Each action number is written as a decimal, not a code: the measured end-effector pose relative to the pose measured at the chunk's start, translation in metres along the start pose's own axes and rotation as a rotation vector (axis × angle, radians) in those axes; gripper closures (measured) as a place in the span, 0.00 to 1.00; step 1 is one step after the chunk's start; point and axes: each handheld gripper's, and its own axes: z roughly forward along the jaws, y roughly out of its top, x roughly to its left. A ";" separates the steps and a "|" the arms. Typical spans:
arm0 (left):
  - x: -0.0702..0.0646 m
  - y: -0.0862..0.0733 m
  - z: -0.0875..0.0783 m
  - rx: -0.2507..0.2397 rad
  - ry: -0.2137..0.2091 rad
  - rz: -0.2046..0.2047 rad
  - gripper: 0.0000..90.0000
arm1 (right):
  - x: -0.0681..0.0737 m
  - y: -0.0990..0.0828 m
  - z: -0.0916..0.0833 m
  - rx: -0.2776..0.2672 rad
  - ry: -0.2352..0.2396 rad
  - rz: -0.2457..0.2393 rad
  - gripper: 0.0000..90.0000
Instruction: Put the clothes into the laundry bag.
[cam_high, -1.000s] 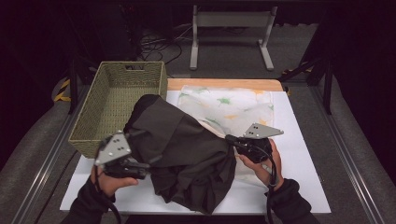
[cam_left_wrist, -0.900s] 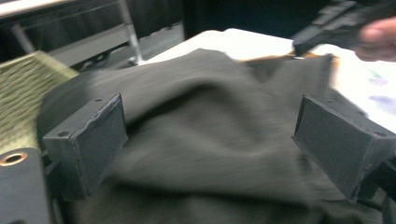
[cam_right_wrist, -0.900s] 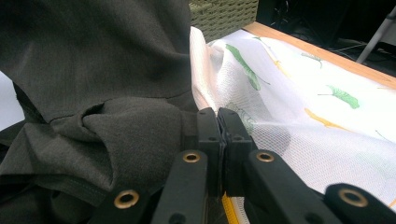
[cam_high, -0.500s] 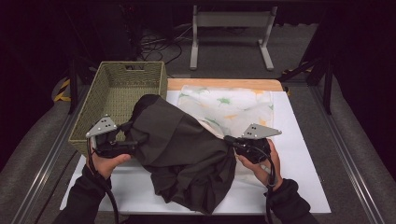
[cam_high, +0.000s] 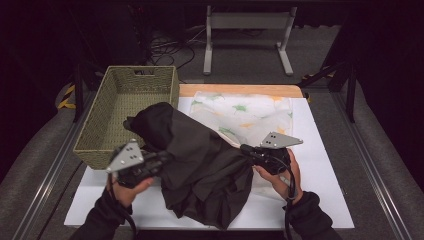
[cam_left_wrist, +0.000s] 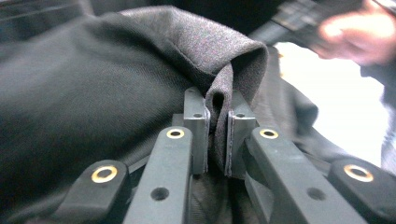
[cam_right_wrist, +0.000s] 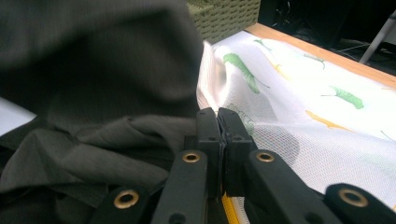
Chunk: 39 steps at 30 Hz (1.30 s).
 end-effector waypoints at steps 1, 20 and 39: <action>-0.011 0.001 0.010 0.016 -0.027 0.030 0.92 | 0.000 0.001 -0.001 -0.008 -0.005 0.002 0.98; -0.026 -0.029 0.104 0.247 -0.008 0.101 0.91 | 0.016 0.007 -0.002 -0.034 0.043 -0.030 0.99; -0.032 -0.009 0.121 0.289 -0.131 0.133 0.67 | 0.021 0.004 0.006 0.013 0.079 -0.040 0.99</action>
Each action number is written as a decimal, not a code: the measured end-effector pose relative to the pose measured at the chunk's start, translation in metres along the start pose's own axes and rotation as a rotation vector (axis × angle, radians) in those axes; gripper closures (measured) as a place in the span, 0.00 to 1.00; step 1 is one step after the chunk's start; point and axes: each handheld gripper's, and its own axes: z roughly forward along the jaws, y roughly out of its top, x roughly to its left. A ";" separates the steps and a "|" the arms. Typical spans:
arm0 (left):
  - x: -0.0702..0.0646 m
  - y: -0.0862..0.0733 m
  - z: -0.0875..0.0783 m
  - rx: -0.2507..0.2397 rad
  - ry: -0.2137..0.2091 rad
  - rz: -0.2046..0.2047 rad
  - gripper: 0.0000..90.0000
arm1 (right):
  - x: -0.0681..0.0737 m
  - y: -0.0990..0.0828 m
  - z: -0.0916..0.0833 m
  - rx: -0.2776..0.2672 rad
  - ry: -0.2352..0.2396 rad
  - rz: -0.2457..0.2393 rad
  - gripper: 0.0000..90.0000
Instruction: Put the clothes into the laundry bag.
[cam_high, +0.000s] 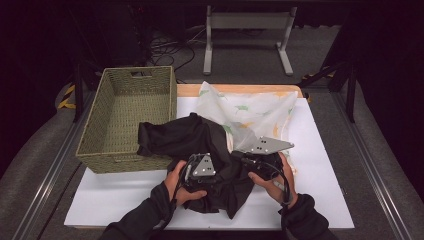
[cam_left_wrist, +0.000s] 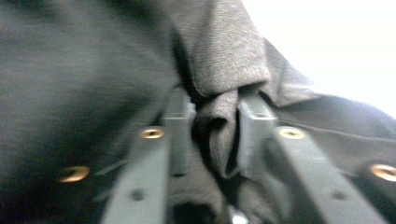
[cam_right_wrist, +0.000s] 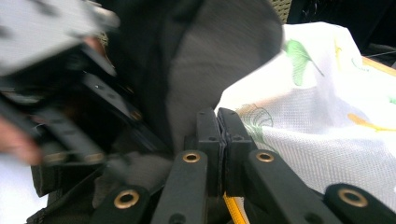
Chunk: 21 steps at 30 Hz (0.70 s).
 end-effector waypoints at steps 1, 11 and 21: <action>-0.004 0.001 -0.006 -0.005 0.024 0.015 0.63 | -0.001 0.000 -0.001 -0.002 -0.004 0.002 0.99; -0.005 0.007 -0.101 -0.255 0.137 -0.015 0.32 | -0.005 -0.003 -0.013 -0.019 -0.026 0.016 0.99; 0.068 -0.006 -0.110 -0.170 0.308 -0.234 0.10 | -0.003 -0.001 -0.012 -0.011 -0.032 0.000 0.99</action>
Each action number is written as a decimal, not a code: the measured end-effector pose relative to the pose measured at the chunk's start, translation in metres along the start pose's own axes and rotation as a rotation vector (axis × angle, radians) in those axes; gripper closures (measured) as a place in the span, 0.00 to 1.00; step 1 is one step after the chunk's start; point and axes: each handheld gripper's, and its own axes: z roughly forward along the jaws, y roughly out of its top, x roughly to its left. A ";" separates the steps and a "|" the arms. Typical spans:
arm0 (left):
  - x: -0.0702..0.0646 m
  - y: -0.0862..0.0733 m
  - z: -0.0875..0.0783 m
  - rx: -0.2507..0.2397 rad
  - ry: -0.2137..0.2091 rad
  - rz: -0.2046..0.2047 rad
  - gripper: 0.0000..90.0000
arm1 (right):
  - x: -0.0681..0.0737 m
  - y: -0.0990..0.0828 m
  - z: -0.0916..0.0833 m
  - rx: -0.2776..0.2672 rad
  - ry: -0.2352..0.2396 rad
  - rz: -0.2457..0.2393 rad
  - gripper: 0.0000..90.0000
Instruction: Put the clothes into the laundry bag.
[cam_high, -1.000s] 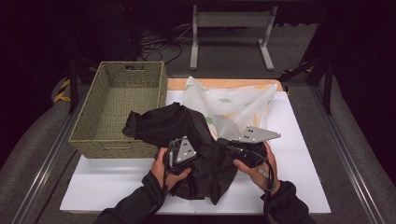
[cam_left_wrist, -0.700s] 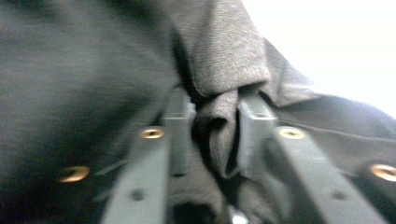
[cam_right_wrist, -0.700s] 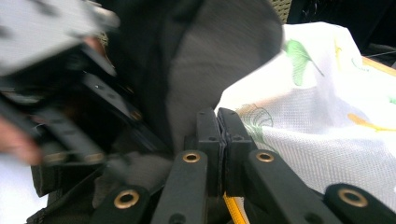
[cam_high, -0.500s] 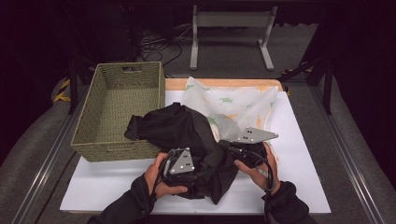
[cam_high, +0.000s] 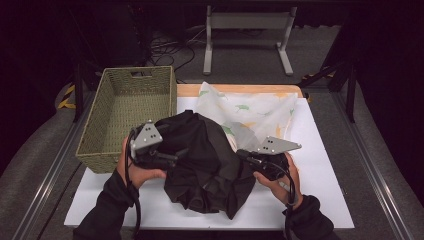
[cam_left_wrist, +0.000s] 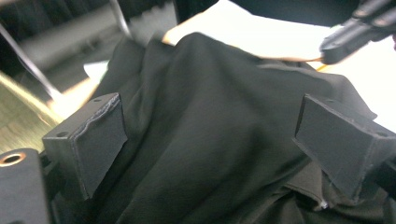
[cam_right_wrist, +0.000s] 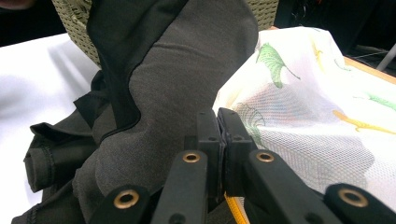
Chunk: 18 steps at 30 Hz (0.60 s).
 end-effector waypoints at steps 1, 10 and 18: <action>0.004 -0.003 0.005 0.017 0.006 -0.017 0.09 | 0.000 0.000 0.000 0.000 -0.001 0.000 0.98; 0.021 -0.015 0.020 0.050 -0.010 -0.064 0.66 | 0.000 -0.001 0.000 0.005 0.000 0.003 0.98; -0.016 -0.004 0.004 -0.058 -0.113 0.035 0.91 | -0.001 0.000 -0.002 -0.015 -0.011 0.008 0.98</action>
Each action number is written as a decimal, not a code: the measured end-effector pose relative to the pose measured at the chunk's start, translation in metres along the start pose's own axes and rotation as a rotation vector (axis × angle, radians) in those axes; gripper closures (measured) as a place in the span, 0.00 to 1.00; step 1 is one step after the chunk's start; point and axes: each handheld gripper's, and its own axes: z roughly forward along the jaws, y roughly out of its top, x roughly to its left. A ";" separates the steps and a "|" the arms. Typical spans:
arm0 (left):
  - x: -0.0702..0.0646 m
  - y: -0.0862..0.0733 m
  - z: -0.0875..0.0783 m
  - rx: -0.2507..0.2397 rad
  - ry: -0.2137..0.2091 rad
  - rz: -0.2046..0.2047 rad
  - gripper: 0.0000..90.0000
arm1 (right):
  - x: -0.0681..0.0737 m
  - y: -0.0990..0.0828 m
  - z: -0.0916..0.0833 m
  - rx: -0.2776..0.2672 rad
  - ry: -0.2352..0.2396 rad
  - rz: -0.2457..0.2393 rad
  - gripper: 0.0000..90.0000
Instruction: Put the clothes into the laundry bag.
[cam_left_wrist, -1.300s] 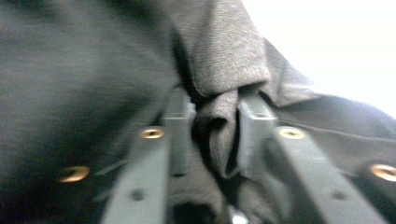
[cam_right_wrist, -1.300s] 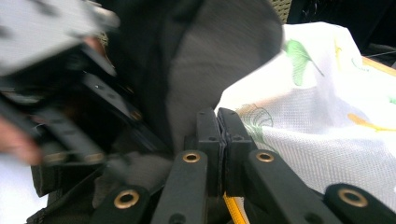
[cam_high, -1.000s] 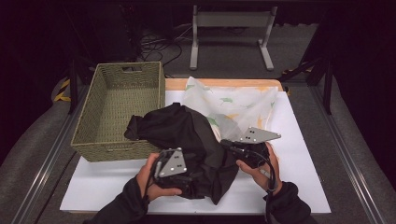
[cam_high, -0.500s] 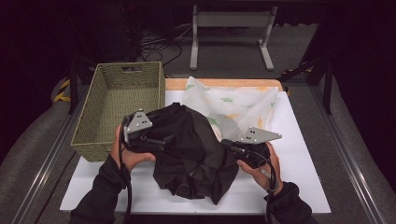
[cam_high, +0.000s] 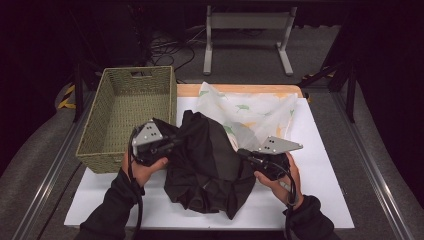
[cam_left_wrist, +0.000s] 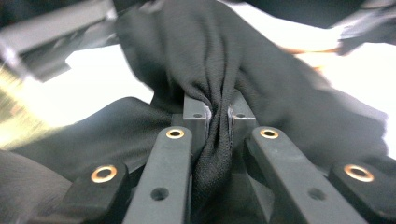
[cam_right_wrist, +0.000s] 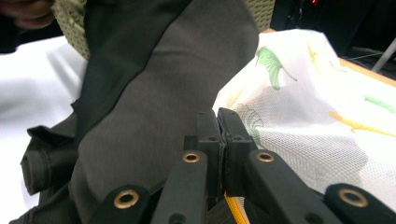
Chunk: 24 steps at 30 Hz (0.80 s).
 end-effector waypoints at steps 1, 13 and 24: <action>-0.009 0.002 0.000 -0.009 -0.018 0.023 0.91 | -0.001 0.001 -0.002 -0.008 -0.005 0.001 0.98; -0.100 -0.021 0.066 0.187 -0.280 0.223 0.91 | 0.001 0.009 -0.019 -0.085 0.010 0.012 0.99; -0.098 -0.034 0.062 0.201 -0.265 0.235 0.80 | 0.008 -0.004 -0.014 -0.022 0.039 -0.009 0.98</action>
